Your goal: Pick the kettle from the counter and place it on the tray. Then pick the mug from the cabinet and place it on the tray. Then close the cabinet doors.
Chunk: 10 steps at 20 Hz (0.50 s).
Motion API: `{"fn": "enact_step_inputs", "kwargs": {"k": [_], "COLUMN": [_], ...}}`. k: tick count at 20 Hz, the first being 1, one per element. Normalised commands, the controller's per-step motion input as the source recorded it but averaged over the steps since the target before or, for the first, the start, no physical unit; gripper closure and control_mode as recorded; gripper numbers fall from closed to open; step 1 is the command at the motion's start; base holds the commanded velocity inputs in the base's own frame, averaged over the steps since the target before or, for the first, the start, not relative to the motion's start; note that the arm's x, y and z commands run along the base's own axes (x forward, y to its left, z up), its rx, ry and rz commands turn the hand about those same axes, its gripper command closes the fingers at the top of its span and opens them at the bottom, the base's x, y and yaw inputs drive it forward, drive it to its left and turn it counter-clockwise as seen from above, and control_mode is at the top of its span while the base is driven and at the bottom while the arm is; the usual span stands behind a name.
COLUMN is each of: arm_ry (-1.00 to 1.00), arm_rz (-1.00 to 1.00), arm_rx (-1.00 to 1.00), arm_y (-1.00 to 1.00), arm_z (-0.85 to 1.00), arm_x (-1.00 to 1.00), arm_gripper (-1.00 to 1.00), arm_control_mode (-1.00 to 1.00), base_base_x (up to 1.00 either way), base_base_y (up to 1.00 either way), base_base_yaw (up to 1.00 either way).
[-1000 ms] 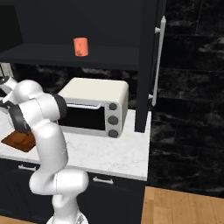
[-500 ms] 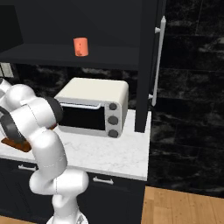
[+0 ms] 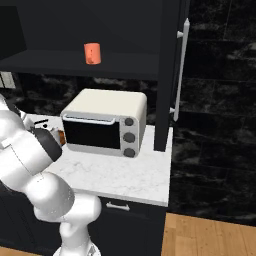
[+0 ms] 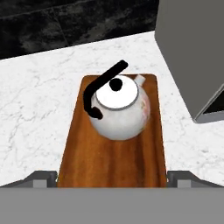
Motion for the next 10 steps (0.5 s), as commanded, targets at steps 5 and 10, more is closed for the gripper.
{"fn": "enact_step_inputs", "kwargs": {"k": [5,10], "arm_ry": [0.0,-0.01], "arm_rz": [0.11,0.06], "arm_rx": [0.0,0.0], "arm_y": [-0.5,-0.59], "arm_z": [0.44,0.5], "arm_x": [-0.5,-0.4], "arm_gripper": [-1.0,-1.0], "arm_control_mode": [-1.0,-1.0], "base_base_x": [0.0,0.0], "base_base_y": [0.0,0.0], "base_base_yaw": [0.0,0.0]}}
